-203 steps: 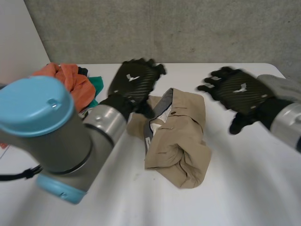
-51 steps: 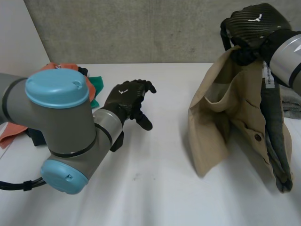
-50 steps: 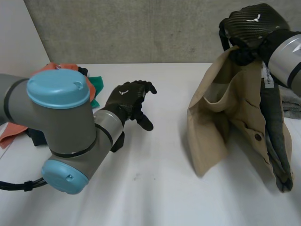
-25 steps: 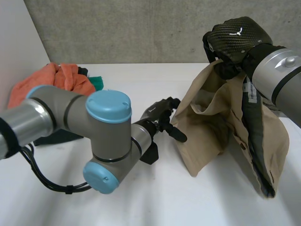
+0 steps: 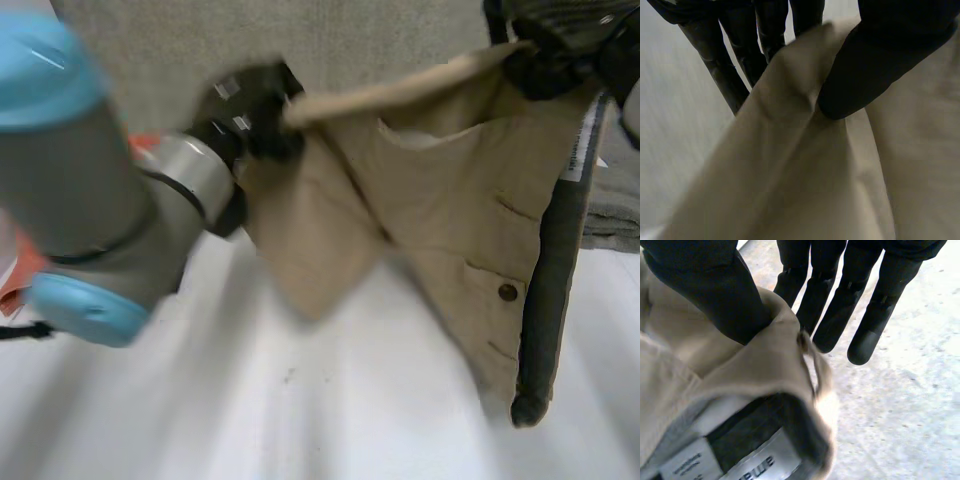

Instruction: Fold the laundry.

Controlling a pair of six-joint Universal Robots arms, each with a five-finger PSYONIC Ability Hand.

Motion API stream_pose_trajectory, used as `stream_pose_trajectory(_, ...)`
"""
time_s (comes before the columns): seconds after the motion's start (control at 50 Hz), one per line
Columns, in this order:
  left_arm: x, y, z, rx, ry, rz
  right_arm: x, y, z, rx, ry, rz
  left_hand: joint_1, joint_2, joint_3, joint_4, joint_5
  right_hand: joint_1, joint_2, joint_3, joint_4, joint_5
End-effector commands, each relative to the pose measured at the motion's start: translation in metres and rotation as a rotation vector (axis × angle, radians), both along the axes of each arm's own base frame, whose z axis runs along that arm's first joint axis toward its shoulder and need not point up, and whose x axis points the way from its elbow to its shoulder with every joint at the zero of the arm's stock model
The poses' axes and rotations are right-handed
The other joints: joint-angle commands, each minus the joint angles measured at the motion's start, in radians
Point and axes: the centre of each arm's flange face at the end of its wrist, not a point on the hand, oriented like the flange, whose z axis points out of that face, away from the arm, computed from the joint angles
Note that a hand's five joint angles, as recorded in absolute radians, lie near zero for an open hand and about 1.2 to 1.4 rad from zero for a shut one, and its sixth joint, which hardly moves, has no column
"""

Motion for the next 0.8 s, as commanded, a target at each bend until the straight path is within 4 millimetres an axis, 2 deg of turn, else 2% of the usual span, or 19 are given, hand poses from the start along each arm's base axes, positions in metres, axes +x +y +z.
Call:
stream_pose_trajectory(0.02, 0.034, 0.044, 0.078, -0.291, -0.068, 0.05, -0.024, 0.017, 0.028, -0.093, 0.001, -0.07, 0.251, 0.201, 0.208, 0.199, 0.217, 0.277, 0.217, 0.206, 0.195, 0.228)
stream_pose_trajectory(0.1, 0.051, 0.071, 0.116, -0.415, -0.043, 0.075, -0.033, 0.044, 0.054, -0.181, -0.033, -0.071, 0.251, 0.201, 0.208, 0.199, 0.217, 0.277, 0.217, 0.206, 0.195, 0.228)
stream_pose_trajectory(0.12, 0.061, 0.082, 0.133, -0.47, -0.023, 0.092, -0.034, 0.05, 0.059, -0.2, -0.04, -0.071, 0.251, 0.201, 0.208, 0.199, 0.217, 0.277, 0.217, 0.206, 0.195, 0.228)
stream_pose_trajectory(0.14, 0.066, 0.088, 0.141, -0.496, -0.014, 0.101, -0.038, 0.059, 0.066, -0.228, -0.052, -0.074, 0.251, 0.201, 0.208, 0.199, 0.217, 0.277, 0.217, 0.206, 0.195, 0.228)
stream_pose_trajectory(0.2, 0.082, 0.11, 0.167, -0.581, 0.033, 0.124, -0.041, 0.072, 0.075, -0.261, -0.064, -0.072, 0.251, 0.201, 0.208, 0.199, 0.217, 0.277, 0.217, 0.206, 0.195, 0.228)
stream_pose_trajectory(0.28, 0.09, 0.122, 0.181, -0.63, 0.062, 0.123, -0.044, 0.08, 0.084, -0.292, -0.078, -0.072, 0.251, 0.201, 0.208, 0.199, 0.217, 0.277, 0.217, 0.206, 0.195, 0.228)
stream_pose_trajectory(0.38, 0.086, 0.119, 0.182, -0.639, 0.051, 0.105, -0.045, 0.08, 0.09, -0.301, -0.094, -0.075, 0.251, 0.201, 0.208, 0.199, 0.217, 0.277, 0.217, 0.206, 0.195, 0.228)
stream_pose_trajectory(0.44, 0.078, 0.108, 0.173, -0.622, 0.019, 0.093, -0.043, 0.078, 0.087, -0.286, -0.095, -0.069, 0.251, 0.201, 0.208, 0.199, 0.217, 0.277, 0.217, 0.206, 0.195, 0.228)
stream_pose_trajectory(0.46, 0.068, 0.093, 0.159, -0.591, -0.025, 0.083, -0.042, 0.075, 0.085, -0.276, -0.093, -0.068, 0.251, 0.201, 0.208, 0.199, 0.217, 0.277, 0.217, 0.206, 0.195, 0.228)
stream_pose_trajectory(0.52, 0.053, 0.068, 0.136, -0.541, -0.097, 0.068, -0.033, 0.044, 0.063, -0.185, -0.073, -0.066, 0.251, 0.201, 0.208, 0.199, 0.217, 0.277, 0.217, 0.206, 0.195, 0.228)
stream_pose_trajectory(0.56, 0.04, 0.042, 0.112, -0.502, -0.17, 0.066, -0.023, 0.016, 0.041, -0.085, -0.07, -0.056, 0.251, 0.201, 0.208, 0.199, 0.217, 0.277, 0.217, 0.206, 0.195, 0.228)
stream_pose_trajectory(0.62, 0.025, 0.003, 0.078, -0.455, -0.253, 0.073, -0.017, -0.008, 0.019, 0.001, -0.069, -0.055, 0.251, 0.201, 0.208, 0.199, 0.217, 0.277, 0.217, 0.206, 0.195, 0.228)
stream_pose_trajectory(0.64, 0.022, -0.004, 0.072, -0.449, -0.266, 0.076, -0.012, -0.022, 0.005, 0.045, -0.072, -0.054, 0.251, 0.201, 0.208, 0.199, 0.217, 0.277, 0.217, 0.206, 0.195, 0.228)
stream_pose_trajectory(0.7, 0.011, -0.042, 0.037, -0.418, -0.321, 0.088, -0.005, -0.045, -0.014, 0.078, -0.074, -0.056, 0.251, 0.201, 0.208, 0.199, 0.217, 0.277, 0.217, 0.206, 0.195, 0.228)
stream_pose_trajectory(0.72, 0.008, -0.051, 0.03, -0.413, -0.327, 0.087, 0.0, -0.063, -0.028, 0.088, -0.079, -0.066, 0.251, 0.201, 0.208, 0.199, 0.217, 0.277, 0.217, 0.206, 0.195, 0.228)
stream_pose_trajectory(0.78, 0.001, -0.088, 0.001, -0.409, -0.347, 0.077, 0.008, -0.088, -0.046, 0.083, -0.088, -0.105, 0.251, 0.201, 0.208, 0.199, 0.217, 0.277, 0.217, 0.206, 0.195, 0.228)
stream_pose_trajectory(0.8, 0.0, -0.098, -0.007, -0.411, -0.349, 0.074, 0.011, -0.104, -0.056, 0.071, -0.095, -0.149, 0.251, 0.201, 0.208, 0.199, 0.217, 0.277, 0.217, 0.206, 0.195, 0.228)
